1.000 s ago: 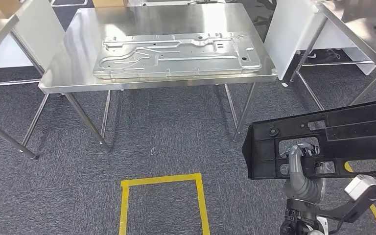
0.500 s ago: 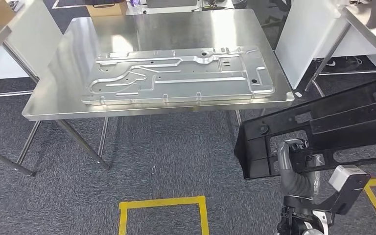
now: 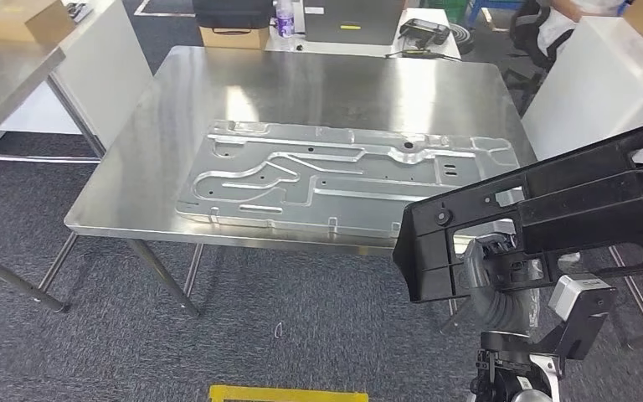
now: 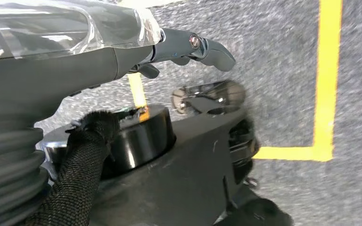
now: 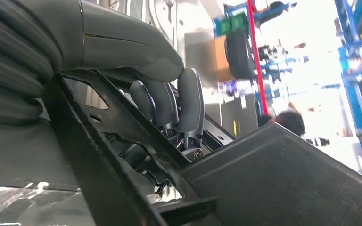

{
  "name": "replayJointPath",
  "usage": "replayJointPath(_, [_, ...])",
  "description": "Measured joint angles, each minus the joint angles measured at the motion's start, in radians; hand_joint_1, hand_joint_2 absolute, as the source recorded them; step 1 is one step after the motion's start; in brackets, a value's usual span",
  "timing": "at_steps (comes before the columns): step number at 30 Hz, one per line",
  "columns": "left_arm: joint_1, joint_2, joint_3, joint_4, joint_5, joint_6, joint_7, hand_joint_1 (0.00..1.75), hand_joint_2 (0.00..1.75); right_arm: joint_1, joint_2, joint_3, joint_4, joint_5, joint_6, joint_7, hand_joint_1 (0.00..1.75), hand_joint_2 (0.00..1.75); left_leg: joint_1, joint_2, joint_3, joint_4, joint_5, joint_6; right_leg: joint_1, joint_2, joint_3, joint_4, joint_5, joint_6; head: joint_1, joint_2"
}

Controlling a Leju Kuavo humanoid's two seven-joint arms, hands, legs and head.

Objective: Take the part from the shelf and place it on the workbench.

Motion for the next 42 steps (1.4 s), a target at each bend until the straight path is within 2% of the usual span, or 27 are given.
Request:
replayJointPath(1, [0.000,0.000,0.000,0.000,0.000,0.000,0.000,0.00,1.75,0.000,-0.001,0.002,0.000,0.001,0.000,0.001,1.75,1.75,0.000,-0.015,0.020,0.000,-0.017,0.000,0.001,0.001,-0.026,-0.021,-0.034,-0.001,0.000,0.000])
replayJointPath(2, [0.000,0.000,0.000,0.000,0.000,0.000,0.000,0.00,1.75,0.000,-0.002,0.004,0.000,0.002,0.000,0.002,1.75,1.75,0.000,-0.030,0.042,0.000,-0.034,0.000,0.003,0.006,-0.042,-0.060,-0.031,-0.004,0.000,0.000])
replayJointPath(3, [0.002,0.000,0.000,0.000,0.000,0.000,0.000,0.00,1.75,0.000,-0.002,0.006,0.000,0.002,0.000,0.002,1.75,1.75,0.001,-0.043,0.060,-0.001,-0.052,-0.001,0.006,0.018,-0.051,-0.116,0.022,-0.009,0.001,0.000])
replayJointPath(5, [0.004,-0.002,0.000,0.000,-0.002,0.000,0.001,0.00,1.75,0.001,-0.005,0.009,0.003,0.004,0.000,0.003,1.75,1.75,0.002,-0.068,0.099,-0.003,-0.089,-0.006,0.012,0.053,-0.056,-0.225,0.185,-0.020,0.001,0.000])
replayJointPath(6, [0.005,-0.003,0.000,0.000,-0.003,0.000,0.001,0.00,1.75,0.002,-0.008,0.010,0.005,0.004,0.000,0.004,1.75,1.75,0.002,-0.080,0.120,-0.008,-0.105,-0.011,0.016,0.067,-0.047,-0.257,0.242,-0.025,0.002,0.000])
replayJointPath(7, [0.005,-0.005,0.000,0.000,-0.004,0.000,0.002,0.00,1.75,0.003,-0.010,0.011,0.006,0.005,0.000,0.005,1.75,1.75,0.000,-0.088,0.140,-0.003,-0.107,-0.015,0.019,0.072,-0.033,-0.274,0.264,-0.029,0.003,0.000])
replayJointPath(9, [0.002,-0.005,0.000,0.001,-0.007,0.000,0.002,0.00,1.75,-0.001,-0.012,0.013,0.007,0.005,0.001,0.005,1.75,1.75,-0.009,-0.082,0.149,0.040,-0.086,-0.025,0.015,0.057,0.019,-0.291,0.258,-0.036,0.007,0.000])
replayJointPath(11, [-0.001,-0.003,-0.001,0.001,-0.009,0.002,0.003,0.00,1.75,-0.005,-0.011,0.015,0.007,0.002,0.002,0.004,1.75,1.75,-0.011,-0.033,0.099,0.144,-0.061,-0.039,0.005,0.033,0.068,-0.306,0.246,-0.042,0.004,0.000])
replayJointPath(12, [-0.001,-0.003,-0.001,0.001,-0.009,0.002,0.004,0.00,1.75,-0.005,-0.011,0.016,0.007,-0.001,0.002,0.003,1.75,1.75,-0.005,-0.005,0.058,0.197,-0.070,-0.047,0.001,0.023,0.087,-0.310,0.232,-0.044,0.002,0.000])
replayJointPath(15, [0.001,-0.002,-0.001,0.001,-0.012,0.003,0.004,0.00,1.75,-0.002,-0.011,0.017,0.008,-0.016,0.006,0.000,1.75,1.75,0.020,0.028,-0.077,0.271,-0.185,-0.075,-0.011,-0.002,0.132,-0.314,0.189,-0.036,-0.003,0.000])
replayJointPath(16, [0.002,-0.001,-0.001,0.001,-0.012,0.003,0.005,0.00,1.75,-0.001,-0.011,0.017,0.008,-0.021,0.007,-0.002,1.75,1.75,0.028,0.031,-0.105,0.255,-0.212,-0.084,-0.017,-0.010,0.149,-0.314,0.172,-0.031,-0.003,0.000])
replayJointPath(17, [0.003,0.000,-0.001,0.001,-0.012,0.003,0.005,0.00,1.75,-0.001,-0.011,0.017,0.008,-0.025,0.009,-0.004,1.75,1.75,0.036,0.036,-0.122,0.219,-0.208,-0.094,-0.023,-0.018,0.168,-0.314,0.156,-0.026,-0.004,0.000])
replayJointPath(18, [0.004,0.000,-0.001,0.002,-0.012,0.004,0.005,0.00,1.75,-0.001,-0.011,0.017,0.008,-0.029,0.010,-0.006,1.75,1.75,0.043,0.047,-0.130,0.169,-0.163,-0.104,-0.028,-0.025,0.186,-0.315,0.139,-0.019,-0.004,0.000])
replayJointPath(19, [0.007,0.001,-0.001,0.002,-0.013,0.004,0.005,0.00,1.75,-0.001,-0.011,0.017,0.009,-0.035,0.012,-0.008,1.75,1.75,0.047,0.067,-0.133,0.121,-0.087,-0.110,-0.032,-0.030,0.206,-0.313,0.121,-0.010,-0.004,0.000])
replayJointPath(21, [0.009,0.001,-0.002,0.002,-0.014,0.005,0.006,0.00,1.75,0.000,-0.012,0.016,0.010,-0.048,0.015,-0.011,1.75,1.75,0.046,0.093,-0.127,0.067,0.023,-0.102,-0.031,-0.040,0.236,-0.321,0.094,0.009,-0.004,0.000])
replayJointPath(22, [0.008,0.001,-0.002,0.002,-0.014,0.005,0.007,0.00,1.75,0.000,-0.013,0.014,0.011,-0.053,0.017,-0.012,1.75,1.75,0.043,0.094,-0.121,0.062,0.038,-0.091,-0.031,-0.042,0.249,-0.325,0.090,0.018,-0.003,0.000])
replayJointPath(23, [0.005,0.001,-0.002,0.002,-0.014,0.006,0.007,0.00,1.75,-0.001,-0.014,0.012,0.011,-0.057,0.018,-0.013,1.75,1.75,0.042,0.084,-0.112,0.059,0.026,-0.078,-0.031,-0.044,0.253,-0.322,0.095,0.027,-0.002,0.000])
replayJointPath(25, [-0.001,0.001,-0.002,0.002,-0.015,0.007,0.006,0.00,1.75,-0.004,-0.015,0.008,0.012,-0.063,0.019,-0.015,1.75,1.75,0.044,0.065,-0.085,0.043,0.014,-0.060,-0.035,-0.037,0.228,-0.257,0.131,0.040,0.003,0.000])
replayJointPath(27, [-0.001,0.001,-0.002,0.002,-0.015,0.008,0.004,0.00,1.75,-0.002,-0.017,0.003,0.012,-0.066,0.019,-0.019,1.75,1.75,0.045,0.049,-0.043,0.015,0.005,-0.046,-0.034,-0.018,0.140,-0.128,0.153,0.039,0.009,0.000])
replayJointPath(29, [0.001,0.001,-0.002,0.002,-0.012,0.009,-0.002,0.00,1.75,0.003,-0.020,-0.001,0.013,-0.068,0.018,-0.023,1.75,1.75,0.041,0.031,0.006,-0.018,-0.004,-0.038,-0.025,-0.003,0.038,-0.033,0.099,0.030,0.012,0.000])
replayJointPath(31, [0.003,0.001,-0.002,0.002,-0.009,0.009,-0.009,0.00,1.75,0.009,-0.020,-0.004,0.013,-0.070,0.016,-0.027,1.75,1.75,0.035,0.012,0.057,-0.049,-0.018,-0.035,-0.013,0.000,-0.031,-0.034,0.014,0.018,0.014,0.000])
replayJointPath(32, [0.004,0.001,-0.002,0.002,-0.009,0.008,-0.014,0.00,1.75,0.011,-0.020,-0.007,0.013,-0.073,0.014,-0.030,1.75,1.75,0.031,0.003,0.084,-0.061,-0.028,-0.034,-0.006,0.002,-0.050,-0.070,0.004,0.008,0.014,0.000])
replayJointPath(33, [0.005,0.001,-0.002,0.002,-0.009,0.007,-0.018,0.00,1.75,0.014,-0.020,-0.010,0.013,-0.078,0.012,-0.035,1.75,1.75,0.027,-0.003,0.109,-0.071,-0.040,-0.034,0.002,0.005,-0.061,-0.124,0.038,-0.004,0.014,0.000])
replayJointPath(36, [0.012,0.000,-0.002,0.002,-0.011,0.002,-0.033,0.00,1.75,0.027,-0.021,-0.023,0.014,-0.097,0.005,-0.055,1.75,1.75,0.017,-0.020,0.153,-0.079,-0.090,-0.037,0.026,0.025,-0.072,-0.310,0.316,-0.039,0.015,0.000])
replayJointPath(37, [0.012,0.000,-0.002,0.002,-0.013,0.000,-0.038,0.00,1.75,0.032,-0.021,-0.030,0.014,-0.104,0.002,-0.061,1.75,1.75,0.014,-0.023,0.163,-0.077,-0.102,-0.039,0.028,0.030,-0.072,-0.337,0.368,-0.043,0.015,0.000])
replayJointPath(40, [0.007,0.003,-0.004,0.002,-0.027,-0.004,-0.051,0.00,1.75,0.034,-0.022,-0.057,0.013,-0.142,-0.005,-0.075,1.75,1.75,0.010,-0.017,0.168,-0.034,-0.101,-0.047,0.021,0.030,-0.054,-0.340,0.355,-0.044,0.015,0.000])
replayJointPath(42, [0.005,0.004,-0.008,0.002,-0.039,-0.008,-0.055,0.00,1.75,0.035,-0.022,-0.077,0.012,-0.176,-0.007,-0.085,1.75,1.75,0.013,0.006,0.109,0.077,-0.108,-0.061,0.018,0.027,-0.038,-0.340,0.340,-0.049,0.013,0.000])
